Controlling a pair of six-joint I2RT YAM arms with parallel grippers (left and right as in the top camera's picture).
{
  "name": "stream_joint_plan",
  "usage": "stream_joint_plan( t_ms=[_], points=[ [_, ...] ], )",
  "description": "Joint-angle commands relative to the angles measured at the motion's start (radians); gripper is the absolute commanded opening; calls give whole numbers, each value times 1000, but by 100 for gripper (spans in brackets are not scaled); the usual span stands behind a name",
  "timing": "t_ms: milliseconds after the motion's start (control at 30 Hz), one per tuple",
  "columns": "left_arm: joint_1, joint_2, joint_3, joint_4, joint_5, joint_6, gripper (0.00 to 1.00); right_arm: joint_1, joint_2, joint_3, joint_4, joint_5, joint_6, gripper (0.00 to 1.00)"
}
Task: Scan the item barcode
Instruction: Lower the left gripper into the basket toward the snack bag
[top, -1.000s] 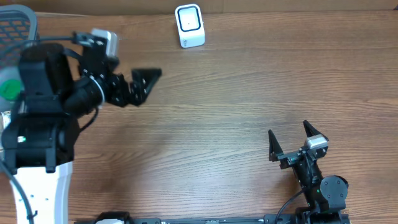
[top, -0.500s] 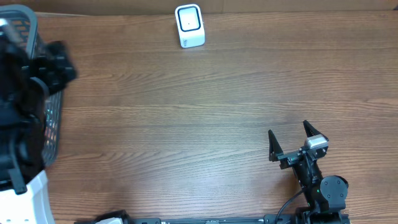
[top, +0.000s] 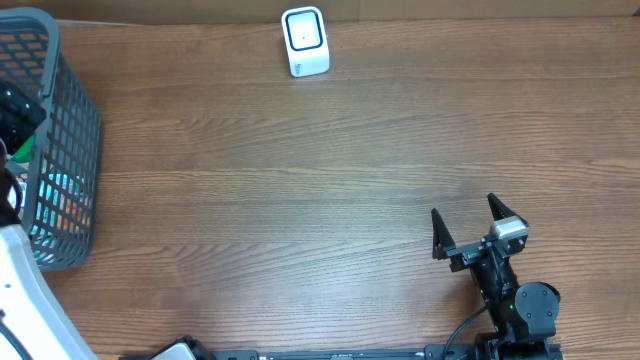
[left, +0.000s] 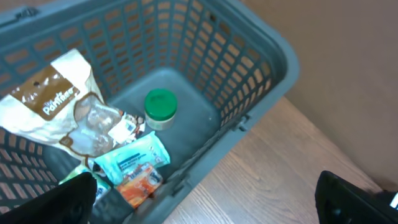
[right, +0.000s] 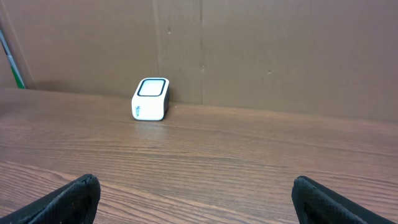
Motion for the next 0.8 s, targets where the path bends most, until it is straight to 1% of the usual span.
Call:
stream_joint_plan(
  t_ms=[0,200,433,767],
  points=[
    [21,16,23,2,15,-29,97,-5,-12,-11,6,-5,4,100],
    [23,42,23,39,16,-44,98,-5,-12,-11,6,-5,4,100],
    [22,75,23,37,34,-44,97,-5,-12,-11,6,-5,4,100],
    [21,77,23,31,56,-43,97,-5,-12,-11,6,-5,4,100]
  ],
)
